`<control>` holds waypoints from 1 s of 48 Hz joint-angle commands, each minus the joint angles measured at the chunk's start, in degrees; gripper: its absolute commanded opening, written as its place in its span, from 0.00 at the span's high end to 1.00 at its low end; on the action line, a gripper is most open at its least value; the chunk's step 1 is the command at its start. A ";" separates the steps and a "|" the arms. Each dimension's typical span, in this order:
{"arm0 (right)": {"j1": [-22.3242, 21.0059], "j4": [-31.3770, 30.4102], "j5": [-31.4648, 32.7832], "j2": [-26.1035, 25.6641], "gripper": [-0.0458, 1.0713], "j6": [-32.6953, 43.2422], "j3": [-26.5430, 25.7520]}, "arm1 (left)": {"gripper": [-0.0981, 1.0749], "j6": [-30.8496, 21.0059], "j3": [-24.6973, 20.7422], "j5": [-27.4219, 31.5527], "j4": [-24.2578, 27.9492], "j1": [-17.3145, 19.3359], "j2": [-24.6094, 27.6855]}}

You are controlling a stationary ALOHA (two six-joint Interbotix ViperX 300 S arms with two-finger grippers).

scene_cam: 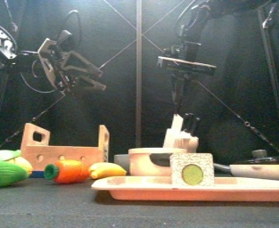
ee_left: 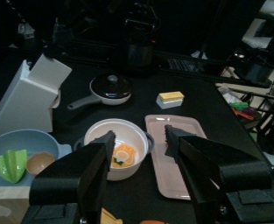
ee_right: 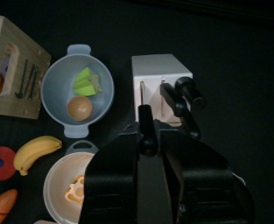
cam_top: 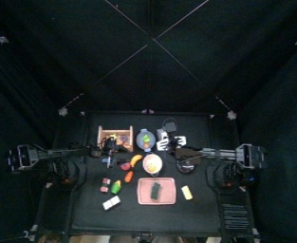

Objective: Grab cleaver with other hand

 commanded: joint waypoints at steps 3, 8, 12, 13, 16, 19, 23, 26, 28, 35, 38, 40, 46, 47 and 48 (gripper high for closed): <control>1.41 -0.44 1.67 -3.60 0.55 0.35 -1.85 | 0.18 0.18 -0.70 -0.18 -0.26 0.18 -0.09; 2.37 -0.44 2.20 -4.48 0.55 0.26 -2.20 | 0.18 0.18 -0.70 -0.18 -0.35 0.18 -0.09; 3.43 -0.44 2.46 -5.36 0.55 0.18 -2.64 | 0.18 0.18 -0.62 -0.18 -0.35 0.18 -0.09; 3.69 -0.53 2.55 -5.54 0.55 0.18 -2.72 | 0.18 0.18 -0.70 -0.18 -0.35 0.26 -0.09; 4.48 -0.62 2.72 -6.15 0.55 0.09 -2.81 | 0.18 0.18 -0.62 -0.18 -0.35 0.18 -0.09; 5.45 -1.05 2.81 -6.94 0.55 0.00 -2.72 | 0.18 0.18 -0.53 -0.18 -0.35 0.18 -0.09; 6.33 -1.41 2.99 -8.26 0.55 0.18 -2.29 | 0.18 0.18 -0.35 -0.18 -0.35 0.26 -0.09; 6.94 -1.58 2.90 -9.23 0.55 0.26 -1.85 | 0.18 0.09 -0.35 -0.18 -0.44 0.26 -0.09; 7.38 -1.67 2.99 -10.02 0.55 0.26 -1.49 | 0.18 0.18 -0.35 -0.18 -0.53 0.18 -0.09; 8.96 -1.85 2.99 -12.83 0.55 0.09 -0.09 | 0.18 0.18 -0.18 -0.18 -0.44 0.26 -0.18; 10.20 -2.46 2.90 -14.06 0.55 0.00 0.79 | 0.18 0.18 -0.09 -0.18 -0.53 0.26 -0.26; 11.16 -3.34 2.64 -14.85 0.55 0.00 1.67 | 0.18 0.26 -0.09 -0.18 -0.53 0.26 -0.53; 14.33 -5.89 2.37 -18.54 0.55 0.09 5.54 | 0.18 0.26 0.00 -0.18 -0.44 0.18 -0.97; 14.68 -6.06 2.29 -19.25 0.55 0.09 6.24 | 0.18 0.26 0.00 -0.18 -0.44 0.26 -0.97; 15.03 -6.15 2.20 -19.86 0.55 0.00 6.86 | 0.18 0.26 0.00 -0.18 -0.35 0.18 -0.97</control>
